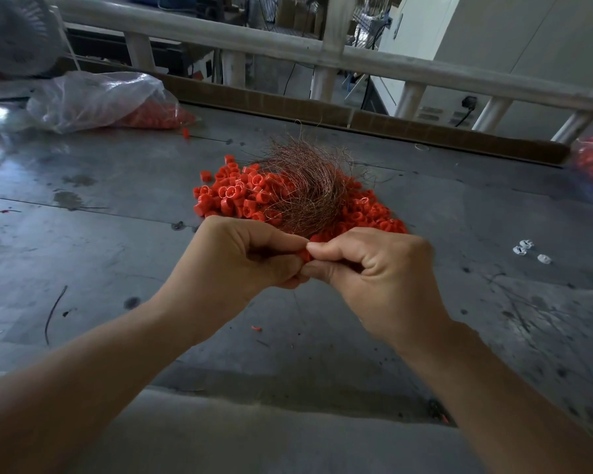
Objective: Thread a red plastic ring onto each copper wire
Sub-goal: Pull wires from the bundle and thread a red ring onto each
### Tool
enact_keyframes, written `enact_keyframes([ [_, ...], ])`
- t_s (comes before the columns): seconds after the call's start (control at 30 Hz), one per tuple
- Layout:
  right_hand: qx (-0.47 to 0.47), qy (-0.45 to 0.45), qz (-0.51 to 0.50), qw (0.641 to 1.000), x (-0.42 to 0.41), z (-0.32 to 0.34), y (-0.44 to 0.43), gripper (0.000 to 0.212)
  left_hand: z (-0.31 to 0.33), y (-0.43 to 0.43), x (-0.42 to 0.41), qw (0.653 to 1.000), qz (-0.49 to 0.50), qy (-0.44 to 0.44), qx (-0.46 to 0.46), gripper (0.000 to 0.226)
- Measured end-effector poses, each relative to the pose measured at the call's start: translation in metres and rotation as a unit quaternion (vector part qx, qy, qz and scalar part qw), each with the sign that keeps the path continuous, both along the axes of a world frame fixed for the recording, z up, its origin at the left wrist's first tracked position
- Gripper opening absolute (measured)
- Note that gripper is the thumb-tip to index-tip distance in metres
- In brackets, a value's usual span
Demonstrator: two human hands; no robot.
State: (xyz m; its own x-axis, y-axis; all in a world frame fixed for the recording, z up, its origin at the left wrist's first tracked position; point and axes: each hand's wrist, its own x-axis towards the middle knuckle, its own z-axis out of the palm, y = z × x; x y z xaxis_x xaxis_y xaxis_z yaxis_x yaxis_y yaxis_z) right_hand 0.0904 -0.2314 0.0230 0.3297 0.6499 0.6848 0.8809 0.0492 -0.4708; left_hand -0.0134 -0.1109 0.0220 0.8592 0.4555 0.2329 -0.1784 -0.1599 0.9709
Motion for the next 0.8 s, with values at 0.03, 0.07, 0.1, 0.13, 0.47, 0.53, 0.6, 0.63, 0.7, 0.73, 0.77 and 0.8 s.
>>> enact_keyframes([
  [0.03, -0.001, -0.018, -0.002, 1.000, 0.000, 0.001, 0.000, 0.018, 0.000, 0.000, -0.001, 1.000, 0.002, 0.002, 0.010, 0.022],
  [0.07, -0.001, -0.024, -0.001, 1.000, 0.000, 0.000, 0.000, 0.018, 0.000, 0.000, -0.001, 1.000, 0.001, 0.005, 0.009, 0.022],
  [0.1, -0.002, -0.016, 0.004, 1.000, 0.001, 0.001, 0.001, 0.018, -0.001, 0.001, -0.001, 1.000, -0.004, 0.009, -0.005, 0.022],
  [0.13, -0.004, 0.000, 0.010, 1.000, 0.002, 0.001, 0.001, 0.018, 0.000, 0.002, -0.001, 0.999, -0.015, 0.013, -0.035, 0.022],
  [0.47, -0.027, 0.168, 0.096, 0.981, 0.008, 0.006, -0.001, 0.020, 0.005, 0.008, -0.001, 0.981, -0.121, 0.040, -0.144, 0.030],
  [0.53, -0.058, 0.214, 0.127, 0.967, 0.009, 0.008, -0.001, 0.027, 0.006, 0.011, -0.003, 0.976, -0.154, 0.045, -0.149, 0.032],
  [0.6, -0.109, 0.191, 0.141, 0.965, 0.009, 0.010, -0.002, 0.034, 0.006, 0.013, -0.004, 0.971, -0.172, 0.049, -0.159, 0.036],
  [0.63, -0.125, 0.161, 0.141, 0.969, 0.008, 0.011, -0.002, 0.032, 0.006, 0.014, -0.004, 0.969, -0.175, 0.050, -0.166, 0.037],
  [0.7, -0.134, 0.119, 0.129, 0.975, 0.006, 0.012, -0.001, 0.026, 0.005, 0.014, -0.005, 0.967, -0.176, 0.045, -0.177, 0.037],
  [0.73, -0.133, 0.111, 0.118, 0.978, 0.005, 0.012, -0.001, 0.025, 0.005, 0.012, -0.005, 0.969, -0.177, 0.038, -0.170, 0.039],
  [0.77, -0.134, 0.105, 0.107, 0.980, 0.004, 0.012, -0.001, 0.023, 0.005, 0.010, -0.005, 0.971, -0.180, 0.029, -0.157, 0.044],
  [0.8, -0.138, 0.097, 0.096, 0.981, 0.003, 0.012, -0.001, 0.020, 0.005, 0.008, -0.005, 0.974, -0.180, 0.022, -0.137, 0.052],
])
